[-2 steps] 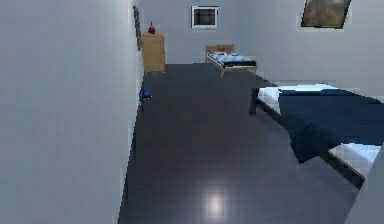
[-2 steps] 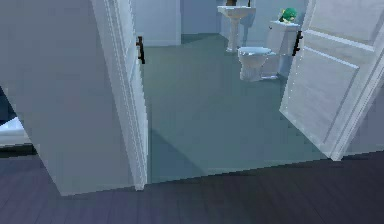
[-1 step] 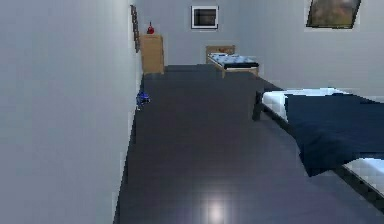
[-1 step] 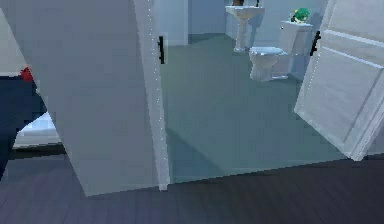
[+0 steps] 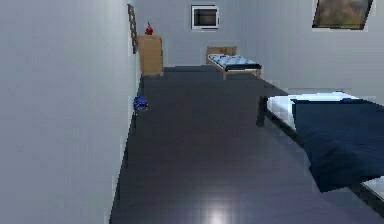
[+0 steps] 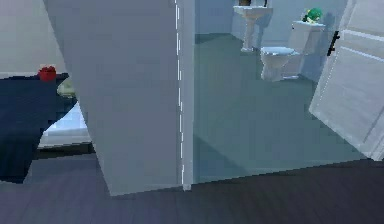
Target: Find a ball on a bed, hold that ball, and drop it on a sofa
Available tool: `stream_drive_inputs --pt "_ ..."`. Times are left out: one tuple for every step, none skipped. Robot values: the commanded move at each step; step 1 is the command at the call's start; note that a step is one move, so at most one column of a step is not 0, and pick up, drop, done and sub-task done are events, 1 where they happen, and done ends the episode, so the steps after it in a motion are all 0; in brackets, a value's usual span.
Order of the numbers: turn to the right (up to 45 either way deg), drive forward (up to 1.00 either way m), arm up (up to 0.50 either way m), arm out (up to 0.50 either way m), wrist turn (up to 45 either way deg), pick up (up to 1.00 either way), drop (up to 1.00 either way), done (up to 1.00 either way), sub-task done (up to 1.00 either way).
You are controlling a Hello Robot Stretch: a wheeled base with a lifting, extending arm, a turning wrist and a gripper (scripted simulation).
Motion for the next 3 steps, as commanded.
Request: stream_drive_inputs --pt "45.0 0.00 0.00 0.00 0.0 0.00 0.00 0.00 0.00" --pt "39.0 0.00 0.00 0.00 0.0 0.00 0.00 0.00 0.00" --pt "0.0 0.30 0.00 0.00 0.0 0.00 0.00 0.00 0.00"
